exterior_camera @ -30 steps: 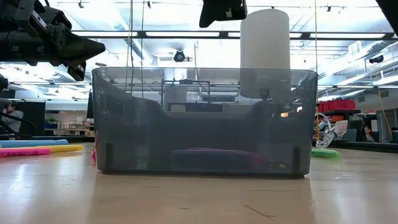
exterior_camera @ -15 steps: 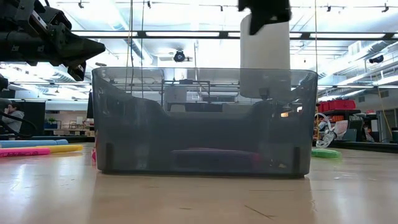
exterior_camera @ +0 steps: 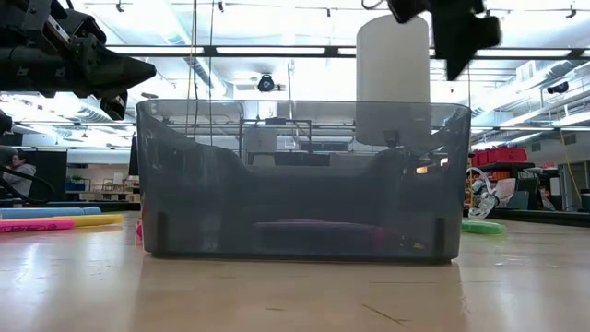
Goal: Pick & Place Markers
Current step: Put the blue pen into the black transparent bin
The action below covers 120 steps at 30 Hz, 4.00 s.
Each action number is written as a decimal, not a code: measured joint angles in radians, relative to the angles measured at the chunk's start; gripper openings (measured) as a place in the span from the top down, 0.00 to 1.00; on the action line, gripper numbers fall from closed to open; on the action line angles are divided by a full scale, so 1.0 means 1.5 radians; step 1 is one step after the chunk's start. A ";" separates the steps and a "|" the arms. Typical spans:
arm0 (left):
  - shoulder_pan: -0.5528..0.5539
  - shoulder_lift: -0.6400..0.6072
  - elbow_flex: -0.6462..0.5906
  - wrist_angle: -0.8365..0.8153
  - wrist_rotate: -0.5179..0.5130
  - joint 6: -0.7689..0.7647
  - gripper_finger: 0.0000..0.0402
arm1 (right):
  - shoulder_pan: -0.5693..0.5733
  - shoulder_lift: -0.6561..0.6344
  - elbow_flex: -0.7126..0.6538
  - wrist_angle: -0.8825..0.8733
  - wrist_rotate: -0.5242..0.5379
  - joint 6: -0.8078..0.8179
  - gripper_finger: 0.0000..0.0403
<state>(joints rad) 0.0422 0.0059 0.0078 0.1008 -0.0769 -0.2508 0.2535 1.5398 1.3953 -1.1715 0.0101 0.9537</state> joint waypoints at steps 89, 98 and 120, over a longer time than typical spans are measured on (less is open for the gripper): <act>0.000 0.000 0.000 0.000 0.000 0.000 0.94 | -0.156 -0.012 -0.490 -0.003 -0.023 -0.449 0.49; 0.000 0.000 0.000 0.000 0.000 0.000 0.94 | -0.156 0.017 -0.480 0.019 -0.019 -0.448 0.49; 0.000 0.000 0.000 0.000 0.000 0.000 0.94 | -0.217 0.062 -0.472 0.038 -0.056 -0.470 0.54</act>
<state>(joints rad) 0.0420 0.0061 0.0076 0.1001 -0.0769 -0.2505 -0.0720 1.6333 0.6872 -1.1145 -0.0740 0.2493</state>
